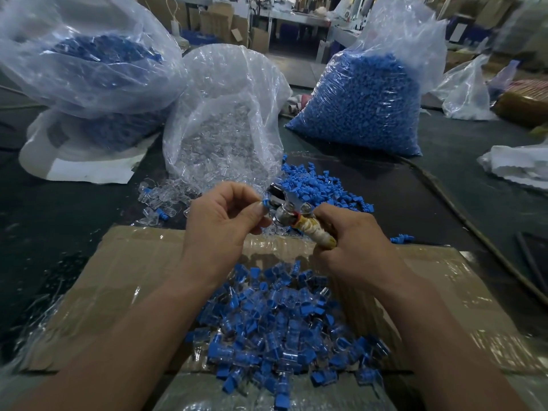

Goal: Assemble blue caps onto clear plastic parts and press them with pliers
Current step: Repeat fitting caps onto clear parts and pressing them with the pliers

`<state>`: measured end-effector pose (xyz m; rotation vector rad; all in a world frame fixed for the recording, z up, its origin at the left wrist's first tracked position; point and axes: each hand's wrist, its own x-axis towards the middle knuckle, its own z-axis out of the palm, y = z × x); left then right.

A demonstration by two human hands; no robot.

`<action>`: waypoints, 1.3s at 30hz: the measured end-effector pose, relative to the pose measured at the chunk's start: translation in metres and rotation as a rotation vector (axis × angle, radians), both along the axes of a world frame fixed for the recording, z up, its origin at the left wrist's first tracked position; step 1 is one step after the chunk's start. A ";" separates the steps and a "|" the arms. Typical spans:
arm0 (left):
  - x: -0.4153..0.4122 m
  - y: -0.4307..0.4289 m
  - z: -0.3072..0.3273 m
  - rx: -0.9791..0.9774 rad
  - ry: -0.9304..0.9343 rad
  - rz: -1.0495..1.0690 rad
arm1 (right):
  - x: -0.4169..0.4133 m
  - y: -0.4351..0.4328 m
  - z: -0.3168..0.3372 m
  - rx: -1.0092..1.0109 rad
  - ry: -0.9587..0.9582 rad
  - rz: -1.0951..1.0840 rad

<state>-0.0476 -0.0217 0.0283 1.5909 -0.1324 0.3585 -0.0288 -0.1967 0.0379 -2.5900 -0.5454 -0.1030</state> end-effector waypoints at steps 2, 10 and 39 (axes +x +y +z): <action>0.000 0.000 -0.001 0.005 0.001 0.012 | 0.000 0.001 0.000 0.003 0.002 -0.005; 0.000 0.002 -0.002 -0.006 0.031 0.041 | 0.000 0.002 -0.005 -0.005 -0.028 0.004; 0.014 0.020 -0.014 0.307 0.250 0.133 | 0.015 -0.038 -0.004 -0.174 0.340 -0.035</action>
